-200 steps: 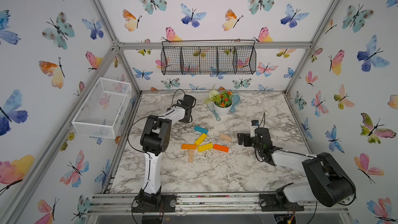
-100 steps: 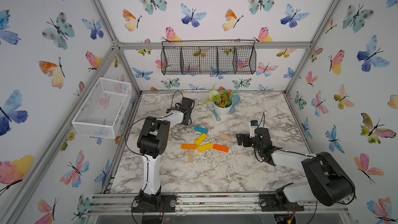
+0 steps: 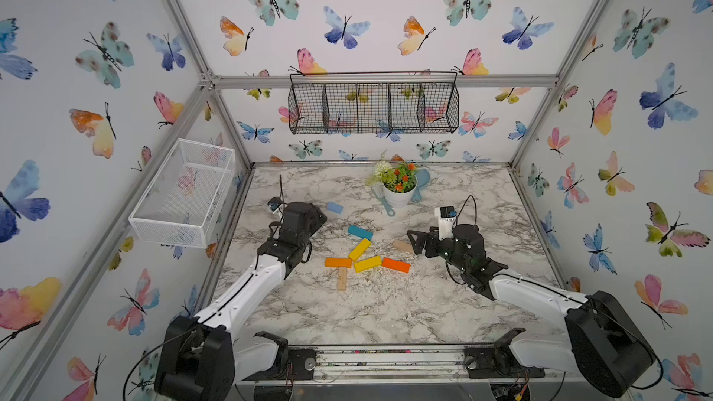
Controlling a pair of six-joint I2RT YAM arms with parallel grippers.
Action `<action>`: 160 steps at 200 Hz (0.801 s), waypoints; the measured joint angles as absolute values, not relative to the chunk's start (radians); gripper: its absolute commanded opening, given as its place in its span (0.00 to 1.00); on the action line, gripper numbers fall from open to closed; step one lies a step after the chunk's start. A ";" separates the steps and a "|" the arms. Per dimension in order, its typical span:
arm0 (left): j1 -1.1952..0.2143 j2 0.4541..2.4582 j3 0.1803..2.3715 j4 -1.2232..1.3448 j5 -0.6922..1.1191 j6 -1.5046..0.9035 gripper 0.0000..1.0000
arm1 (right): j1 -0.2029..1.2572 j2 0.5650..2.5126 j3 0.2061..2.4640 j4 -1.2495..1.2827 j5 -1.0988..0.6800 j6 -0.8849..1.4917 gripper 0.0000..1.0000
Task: Assemble a giraffe with building blocks
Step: Adjust the building block at the center of the board.
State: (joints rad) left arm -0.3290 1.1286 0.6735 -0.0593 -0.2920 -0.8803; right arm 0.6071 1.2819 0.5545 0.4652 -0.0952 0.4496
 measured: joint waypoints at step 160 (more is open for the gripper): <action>-0.322 0.867 0.347 -0.021 -0.556 -0.992 0.99 | 0.891 2.149 1.527 0.319 -0.276 0.538 0.97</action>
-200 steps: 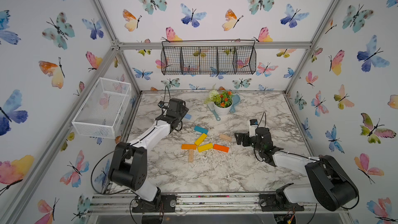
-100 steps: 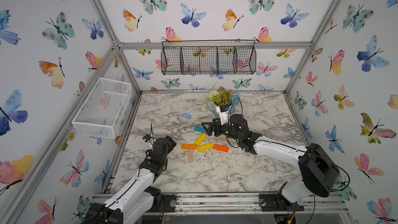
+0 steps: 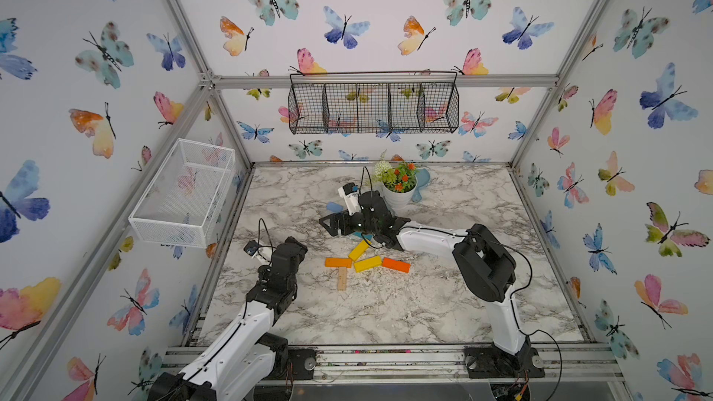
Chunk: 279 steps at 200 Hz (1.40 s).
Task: Assemble a giraffe with building blocks
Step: Adjust the building block at the center of the board.
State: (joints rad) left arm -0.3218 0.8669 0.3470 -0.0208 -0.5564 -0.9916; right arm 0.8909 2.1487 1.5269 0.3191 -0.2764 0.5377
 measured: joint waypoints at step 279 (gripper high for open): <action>-0.322 0.818 0.373 -0.079 -0.603 -0.879 0.98 | 0.814 2.616 2.054 0.142 -0.227 0.495 0.98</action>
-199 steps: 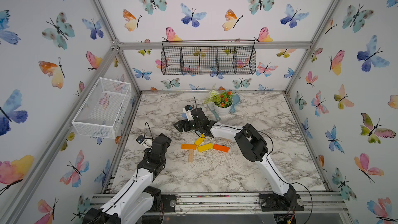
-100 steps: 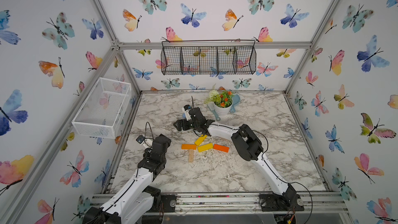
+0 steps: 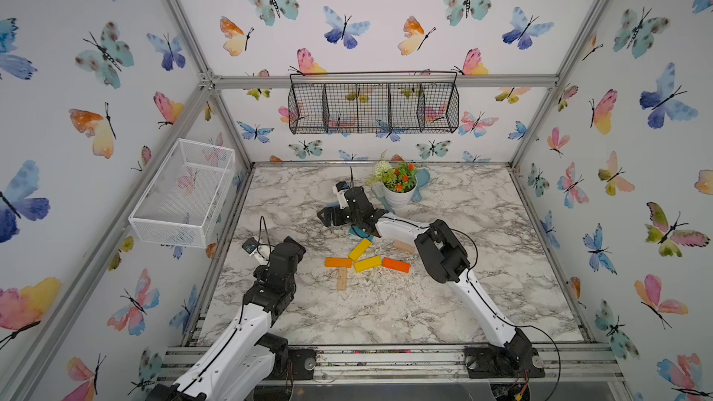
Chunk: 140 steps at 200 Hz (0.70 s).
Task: Assemble a giraffe with building blocks
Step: Adjust the building block at the center of the board.
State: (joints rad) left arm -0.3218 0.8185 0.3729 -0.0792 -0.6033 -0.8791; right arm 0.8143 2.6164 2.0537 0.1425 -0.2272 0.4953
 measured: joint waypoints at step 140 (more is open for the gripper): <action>-0.322 0.927 0.344 0.056 -0.462 -0.762 0.97 | 0.795 2.201 1.697 0.000 -0.146 0.179 0.71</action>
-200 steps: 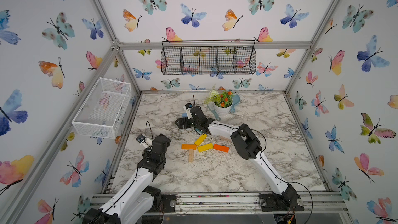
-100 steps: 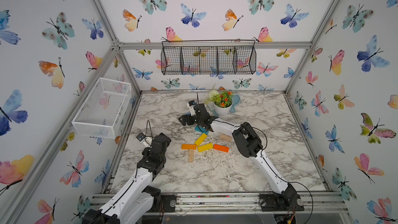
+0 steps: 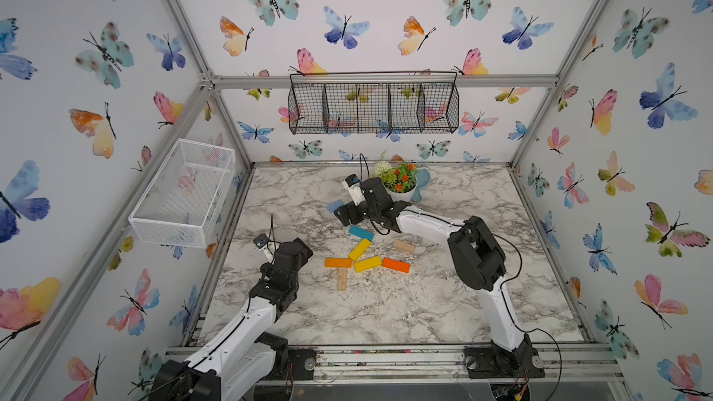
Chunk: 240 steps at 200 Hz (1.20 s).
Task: Assemble a giraffe with building blocks
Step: Assemble the building block at the center of the board.
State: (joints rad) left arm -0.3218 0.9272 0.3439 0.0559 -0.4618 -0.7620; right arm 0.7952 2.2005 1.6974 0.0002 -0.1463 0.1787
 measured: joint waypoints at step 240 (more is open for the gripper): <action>-0.407 1.187 0.482 0.096 -0.279 -0.635 0.91 | 0.796 2.184 1.497 -0.152 0.005 0.116 0.23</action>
State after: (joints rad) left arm -0.4068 1.1870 0.4824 0.0963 -0.2787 -0.6353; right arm 0.7956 2.1841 1.4971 -0.1520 0.0048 0.1158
